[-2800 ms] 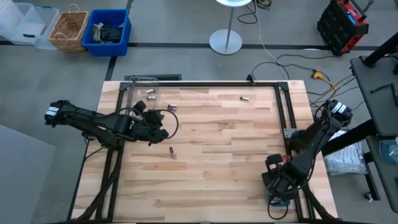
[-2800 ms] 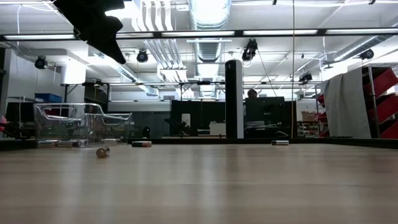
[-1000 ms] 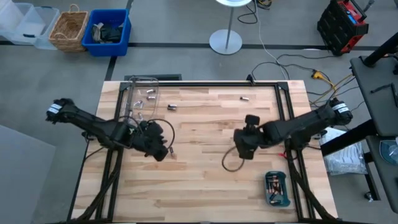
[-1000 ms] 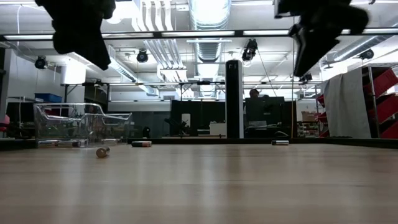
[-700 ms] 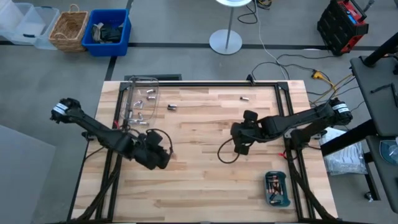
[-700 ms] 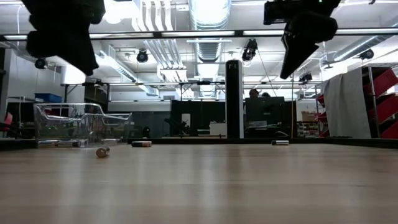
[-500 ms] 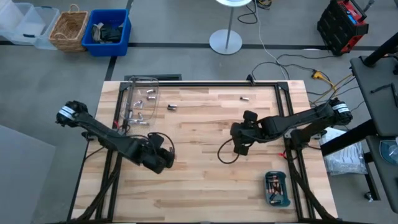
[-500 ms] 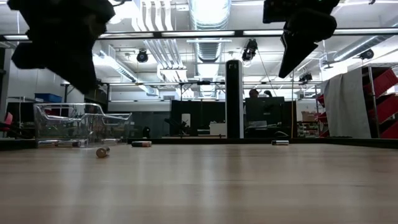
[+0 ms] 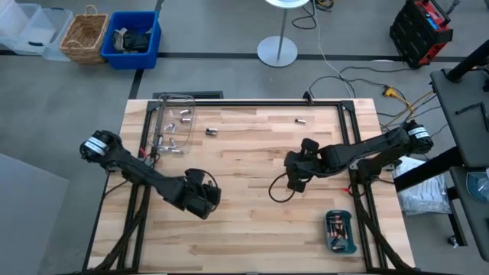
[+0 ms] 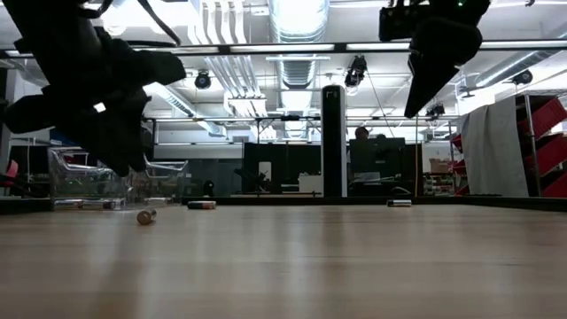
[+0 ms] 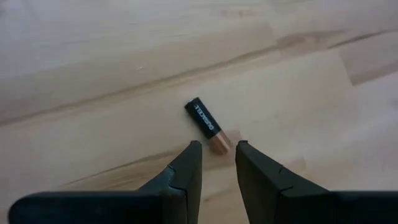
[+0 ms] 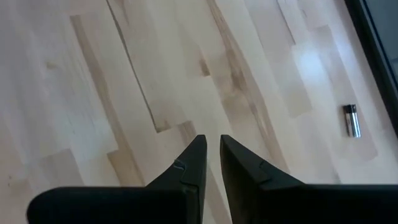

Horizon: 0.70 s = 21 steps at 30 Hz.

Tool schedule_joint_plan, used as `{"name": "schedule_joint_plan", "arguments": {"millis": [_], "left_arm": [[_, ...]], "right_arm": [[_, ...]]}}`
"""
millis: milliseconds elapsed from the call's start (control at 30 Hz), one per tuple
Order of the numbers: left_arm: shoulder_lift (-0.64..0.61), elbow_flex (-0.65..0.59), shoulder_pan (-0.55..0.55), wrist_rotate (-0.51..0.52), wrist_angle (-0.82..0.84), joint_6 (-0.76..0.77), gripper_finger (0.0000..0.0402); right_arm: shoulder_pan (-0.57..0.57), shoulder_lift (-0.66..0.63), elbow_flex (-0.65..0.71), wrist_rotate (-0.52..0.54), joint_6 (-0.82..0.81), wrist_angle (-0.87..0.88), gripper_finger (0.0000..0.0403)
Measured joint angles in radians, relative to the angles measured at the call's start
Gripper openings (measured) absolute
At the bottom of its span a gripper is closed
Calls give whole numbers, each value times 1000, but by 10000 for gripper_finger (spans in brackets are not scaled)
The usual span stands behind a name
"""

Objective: Sort batteries
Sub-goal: Put the copper and black battery into the blue bin

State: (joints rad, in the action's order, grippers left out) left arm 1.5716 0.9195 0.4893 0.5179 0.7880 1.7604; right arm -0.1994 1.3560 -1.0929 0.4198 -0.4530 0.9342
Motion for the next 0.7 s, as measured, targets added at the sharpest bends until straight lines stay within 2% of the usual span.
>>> {"name": "schedule_joint_plan", "arguments": {"millis": [433,700], "left_arm": [[93,0,-28,31,-48,56,136],[130,18,-28,35,-59,56,148]], "right_arm": [[2,0,9,0,53,-6,38],[1,0,9,0,61,-14,38]]}}
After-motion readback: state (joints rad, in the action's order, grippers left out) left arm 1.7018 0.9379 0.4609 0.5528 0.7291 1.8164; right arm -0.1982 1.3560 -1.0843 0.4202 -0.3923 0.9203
